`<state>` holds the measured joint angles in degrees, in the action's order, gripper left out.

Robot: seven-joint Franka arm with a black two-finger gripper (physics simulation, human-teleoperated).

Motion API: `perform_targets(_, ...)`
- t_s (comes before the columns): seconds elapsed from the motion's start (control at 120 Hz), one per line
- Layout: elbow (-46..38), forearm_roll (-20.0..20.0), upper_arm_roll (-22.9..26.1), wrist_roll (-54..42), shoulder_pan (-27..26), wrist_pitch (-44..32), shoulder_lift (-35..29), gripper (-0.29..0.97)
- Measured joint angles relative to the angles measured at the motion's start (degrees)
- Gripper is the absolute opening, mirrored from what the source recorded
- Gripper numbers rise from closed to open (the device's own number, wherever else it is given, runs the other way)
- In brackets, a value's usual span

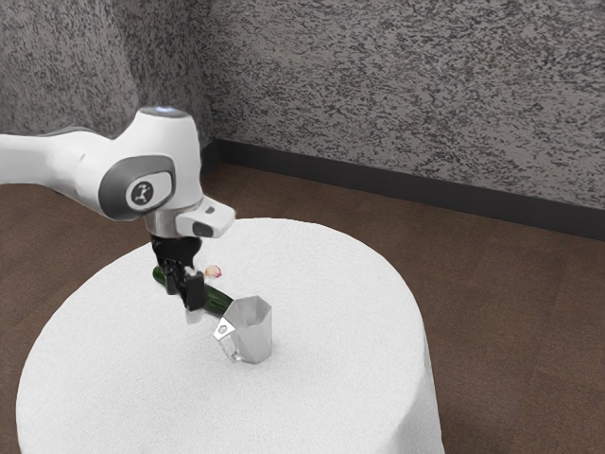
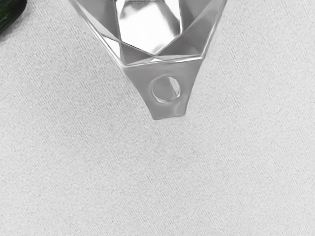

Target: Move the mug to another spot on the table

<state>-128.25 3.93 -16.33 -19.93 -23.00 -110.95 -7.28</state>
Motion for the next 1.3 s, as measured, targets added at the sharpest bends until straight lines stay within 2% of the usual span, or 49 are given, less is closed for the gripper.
perform_targets(0.2,-7.19,2.13,-1.41,-4.34,0.34,-11.46,-0.91,0.68)
perform_targets(0.358,-9.77,2.42,-2.24,-2.48,0.57,-17.25,-0.96,0.68)
perform_targets(0.8,-10.79,-4.31,-3.7,11.57,-0.57,-22.48,2.35,0.68)
perform_targets(0.992,-10.79,-3.08,-3.71,15.43,-2.85,-27.28,6.5,0.68)
perform_targets(1.3,-11.52,-2.17,-3.71,19.15,-5.26,-32.4,8.2,0.67)
